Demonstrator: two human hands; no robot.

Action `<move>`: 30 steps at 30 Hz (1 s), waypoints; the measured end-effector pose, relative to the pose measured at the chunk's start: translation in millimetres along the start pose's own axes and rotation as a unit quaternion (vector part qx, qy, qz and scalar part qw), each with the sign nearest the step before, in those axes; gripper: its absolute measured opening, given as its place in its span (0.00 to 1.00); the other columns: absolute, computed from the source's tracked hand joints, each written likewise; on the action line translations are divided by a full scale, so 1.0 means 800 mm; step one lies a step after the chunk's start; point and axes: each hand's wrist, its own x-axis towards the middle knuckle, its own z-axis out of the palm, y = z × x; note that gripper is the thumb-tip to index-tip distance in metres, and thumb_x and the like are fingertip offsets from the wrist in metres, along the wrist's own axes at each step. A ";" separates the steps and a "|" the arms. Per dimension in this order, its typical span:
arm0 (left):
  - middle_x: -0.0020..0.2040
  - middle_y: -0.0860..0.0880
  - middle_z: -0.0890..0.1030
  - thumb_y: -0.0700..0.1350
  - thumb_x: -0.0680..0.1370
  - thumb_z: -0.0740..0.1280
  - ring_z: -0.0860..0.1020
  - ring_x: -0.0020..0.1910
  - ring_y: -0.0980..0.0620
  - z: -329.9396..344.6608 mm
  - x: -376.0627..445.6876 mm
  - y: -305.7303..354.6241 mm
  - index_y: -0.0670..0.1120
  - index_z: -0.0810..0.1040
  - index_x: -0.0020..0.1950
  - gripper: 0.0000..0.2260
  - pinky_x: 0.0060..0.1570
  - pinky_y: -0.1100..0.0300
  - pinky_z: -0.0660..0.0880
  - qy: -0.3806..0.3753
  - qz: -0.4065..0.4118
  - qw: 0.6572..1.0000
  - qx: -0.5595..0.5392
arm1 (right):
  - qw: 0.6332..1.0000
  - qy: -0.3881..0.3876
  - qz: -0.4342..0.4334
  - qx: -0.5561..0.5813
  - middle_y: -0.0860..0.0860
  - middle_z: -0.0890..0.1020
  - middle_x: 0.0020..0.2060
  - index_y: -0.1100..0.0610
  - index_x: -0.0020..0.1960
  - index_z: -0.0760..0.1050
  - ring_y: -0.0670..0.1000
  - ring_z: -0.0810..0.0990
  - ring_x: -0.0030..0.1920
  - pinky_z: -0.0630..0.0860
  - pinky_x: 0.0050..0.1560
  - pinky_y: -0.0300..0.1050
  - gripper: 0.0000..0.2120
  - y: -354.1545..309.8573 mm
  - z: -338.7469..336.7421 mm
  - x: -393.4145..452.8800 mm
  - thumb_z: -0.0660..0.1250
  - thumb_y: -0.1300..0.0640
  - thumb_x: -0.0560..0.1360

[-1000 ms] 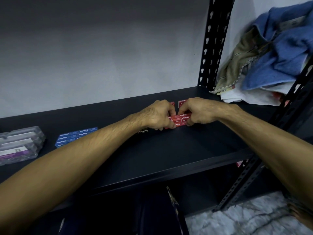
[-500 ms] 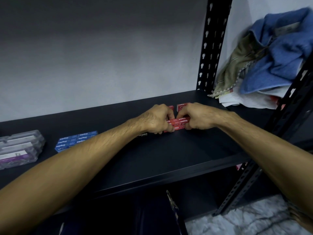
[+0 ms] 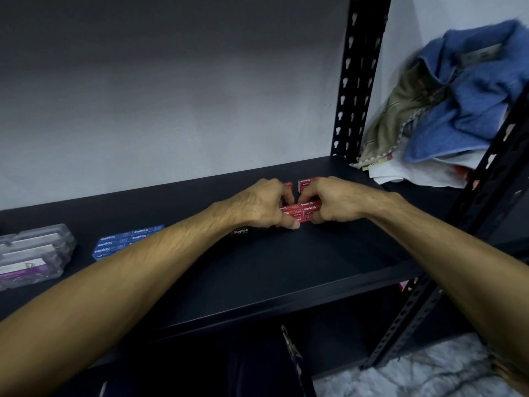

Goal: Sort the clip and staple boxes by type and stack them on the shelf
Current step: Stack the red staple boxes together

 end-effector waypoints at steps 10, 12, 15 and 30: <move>0.44 0.49 0.85 0.58 0.79 0.65 0.80 0.26 0.58 -0.061 0.022 -0.019 0.50 0.82 0.54 0.13 0.40 0.59 0.79 0.124 -0.021 0.991 -0.052 | 0.992 0.086 0.016 0.087 0.39 0.80 0.54 0.45 0.62 0.77 0.37 0.76 0.48 0.70 0.48 0.36 0.18 0.027 -0.055 0.017 0.72 0.46 0.73; 0.46 0.46 0.85 0.54 0.80 0.66 0.82 0.28 0.54 -0.055 0.031 -0.029 0.50 0.82 0.55 0.11 0.34 0.62 0.77 0.098 -0.035 0.993 -0.060 | 0.990 0.104 0.025 0.092 0.44 0.79 0.59 0.48 0.64 0.77 0.41 0.76 0.52 0.71 0.54 0.39 0.16 0.036 -0.052 0.028 0.69 0.51 0.77; 0.51 0.49 0.85 0.51 0.80 0.66 0.83 0.31 0.51 -0.039 0.042 -0.040 0.49 0.81 0.56 0.09 0.23 0.64 0.73 0.064 -0.041 0.994 -0.084 | 0.988 0.112 0.038 0.104 0.47 0.79 0.62 0.50 0.66 0.76 0.45 0.76 0.55 0.71 0.56 0.41 0.15 0.046 -0.043 0.042 0.66 0.54 0.79; 0.45 0.44 0.85 0.43 0.79 0.68 0.81 0.35 0.52 -0.012 0.062 -0.047 0.44 0.83 0.55 0.07 0.30 0.62 0.77 0.048 -0.034 0.992 -0.115 | 0.991 0.061 0.010 0.116 0.45 0.81 0.60 0.48 0.62 0.80 0.43 0.76 0.55 0.71 0.56 0.39 0.13 0.058 -0.016 0.067 0.64 0.58 0.81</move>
